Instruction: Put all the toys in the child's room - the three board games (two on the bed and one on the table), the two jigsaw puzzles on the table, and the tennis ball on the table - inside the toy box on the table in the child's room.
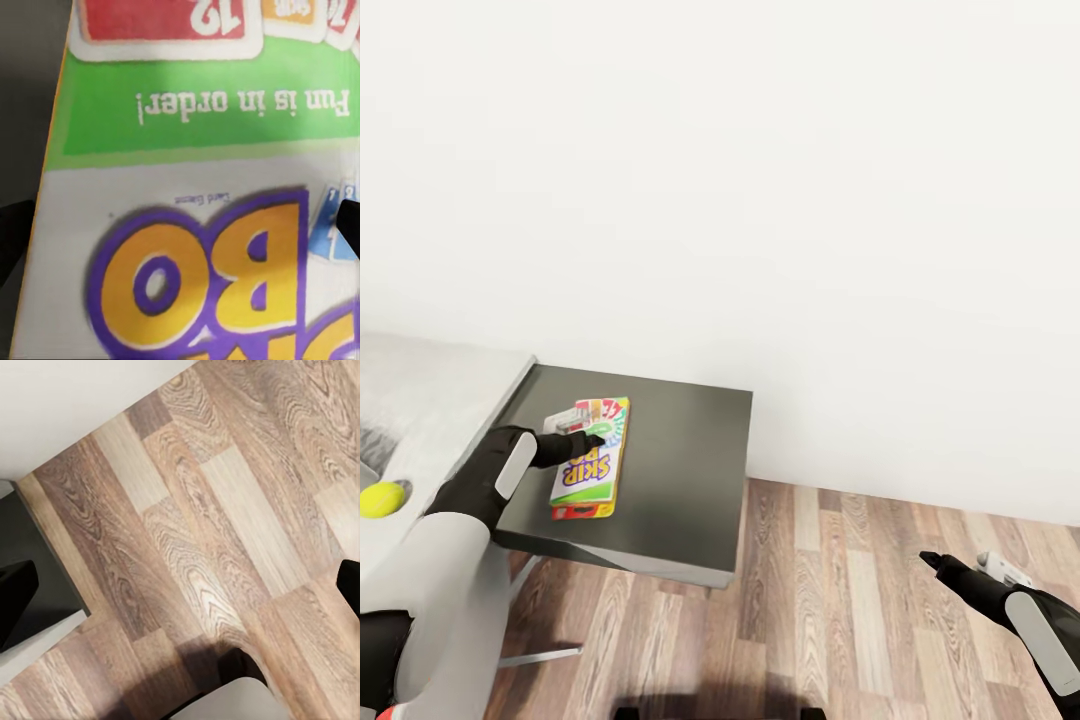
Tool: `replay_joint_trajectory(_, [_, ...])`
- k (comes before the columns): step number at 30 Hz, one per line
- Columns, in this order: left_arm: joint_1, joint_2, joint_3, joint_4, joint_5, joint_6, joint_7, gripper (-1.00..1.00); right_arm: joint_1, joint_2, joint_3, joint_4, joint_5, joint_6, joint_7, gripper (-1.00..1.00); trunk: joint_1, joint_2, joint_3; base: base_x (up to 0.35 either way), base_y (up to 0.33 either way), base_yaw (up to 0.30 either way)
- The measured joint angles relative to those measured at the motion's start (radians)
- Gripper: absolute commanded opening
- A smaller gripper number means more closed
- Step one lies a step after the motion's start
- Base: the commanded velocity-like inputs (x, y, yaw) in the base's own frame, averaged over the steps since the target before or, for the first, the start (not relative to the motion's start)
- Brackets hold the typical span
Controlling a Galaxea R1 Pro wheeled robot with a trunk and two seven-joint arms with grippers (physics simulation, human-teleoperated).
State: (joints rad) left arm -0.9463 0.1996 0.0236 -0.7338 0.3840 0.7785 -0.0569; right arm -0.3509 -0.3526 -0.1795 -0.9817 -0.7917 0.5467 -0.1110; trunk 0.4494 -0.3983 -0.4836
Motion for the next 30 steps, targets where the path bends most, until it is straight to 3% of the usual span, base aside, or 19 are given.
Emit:
replay_joint_trajectory(15, [0.000, 0.000, 0.000, -0.002, 0.001, 0.000, -0.004, 1.00, 0.000, 0.000, 0.000, 0.003, 0.001, -0.002, 0.000, 1.00, 0.000, 0.000, 0.006, -0.003, -0.060, -0.095])
replay_joint_trajectory(23, [0.000, 0.001, 0.000, -0.002, -0.001, 0.000, -0.055, 1.00, 0.000, 0.000, 0.000, 0.003, 0.001, -0.002, 0.000, 1.00, 0.000, 0.000, 0.010, -0.091, -0.079, -0.103])
replay_joint_trajectory(30, [0.000, 0.001, 0.000, -0.002, -0.003, 0.002, -0.063, 1.00, 0.000, 0.000, 0.000, 0.003, 0.002, -0.002, 0.000, 1.00, 0.000, 0.000, 0.015, -0.137, -0.008, -0.109])
